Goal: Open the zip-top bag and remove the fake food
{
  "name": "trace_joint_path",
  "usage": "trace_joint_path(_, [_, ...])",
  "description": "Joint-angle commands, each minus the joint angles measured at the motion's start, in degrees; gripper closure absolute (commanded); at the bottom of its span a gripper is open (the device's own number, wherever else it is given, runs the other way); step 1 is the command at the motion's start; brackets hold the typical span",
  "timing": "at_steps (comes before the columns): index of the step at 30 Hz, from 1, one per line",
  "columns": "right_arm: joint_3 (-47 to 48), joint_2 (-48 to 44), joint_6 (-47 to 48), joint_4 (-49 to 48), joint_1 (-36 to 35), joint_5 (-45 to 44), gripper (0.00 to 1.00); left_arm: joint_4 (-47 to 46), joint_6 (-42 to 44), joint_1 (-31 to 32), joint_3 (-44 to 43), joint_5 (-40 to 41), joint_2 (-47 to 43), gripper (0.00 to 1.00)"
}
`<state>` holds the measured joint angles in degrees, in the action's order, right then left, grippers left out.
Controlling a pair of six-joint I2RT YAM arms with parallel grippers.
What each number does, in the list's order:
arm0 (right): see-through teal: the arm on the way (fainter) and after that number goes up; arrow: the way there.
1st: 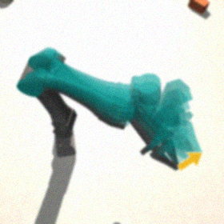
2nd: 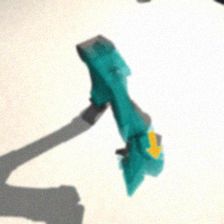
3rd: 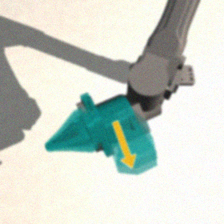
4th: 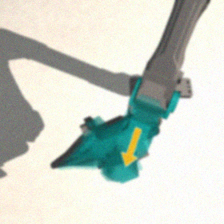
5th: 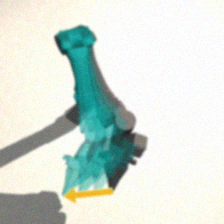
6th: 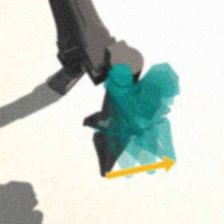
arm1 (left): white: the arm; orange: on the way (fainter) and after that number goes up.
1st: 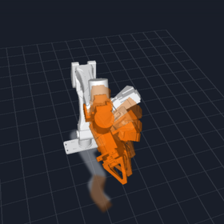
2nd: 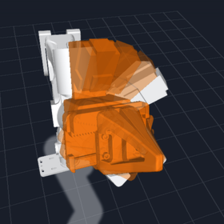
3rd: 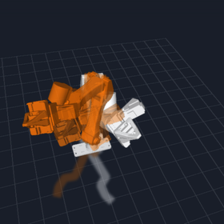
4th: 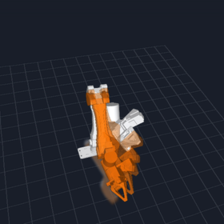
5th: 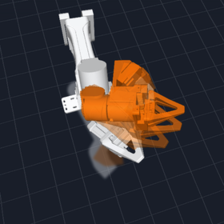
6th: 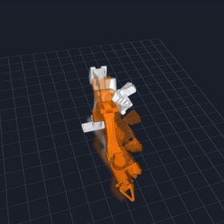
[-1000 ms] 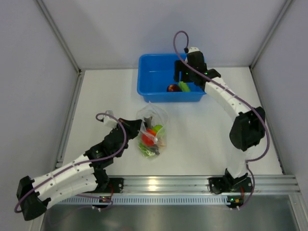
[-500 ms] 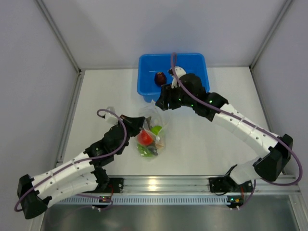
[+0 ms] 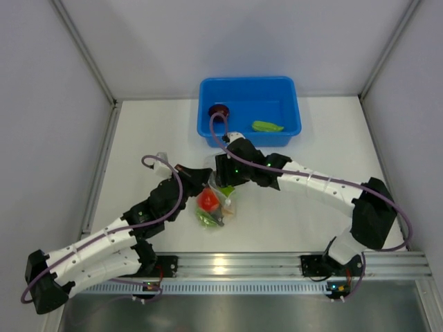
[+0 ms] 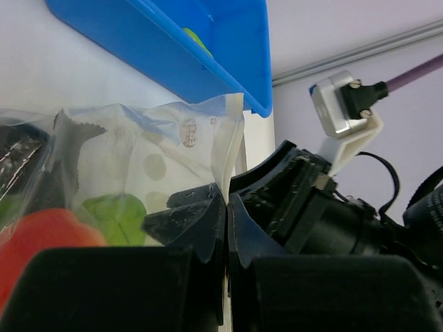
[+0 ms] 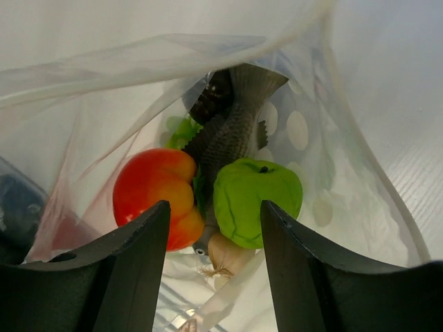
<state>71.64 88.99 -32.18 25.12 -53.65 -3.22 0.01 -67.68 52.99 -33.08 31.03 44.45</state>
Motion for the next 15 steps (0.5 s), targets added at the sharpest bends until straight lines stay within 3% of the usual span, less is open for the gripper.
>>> trace_joint_path(1, [0.87, 3.02, 0.01, -2.97, -1.46, -3.36, 0.44, -3.96, -1.31, -0.17, -1.64, -0.79, 0.73, 1.00])
trace_joint_path(9, [-1.41, 7.25, -0.07, -3.59, -1.55, -3.54, 0.41, -4.05, -1.05, -0.17, -0.85, -0.62, 0.82, 1.00])
trace_joint_path(15, [-3.87, 8.74, -0.25, -2.62, -2.07, -4.51, 0.31, -4.14, -1.75, -0.17, 0.91, 0.18, 1.43, 1.00])
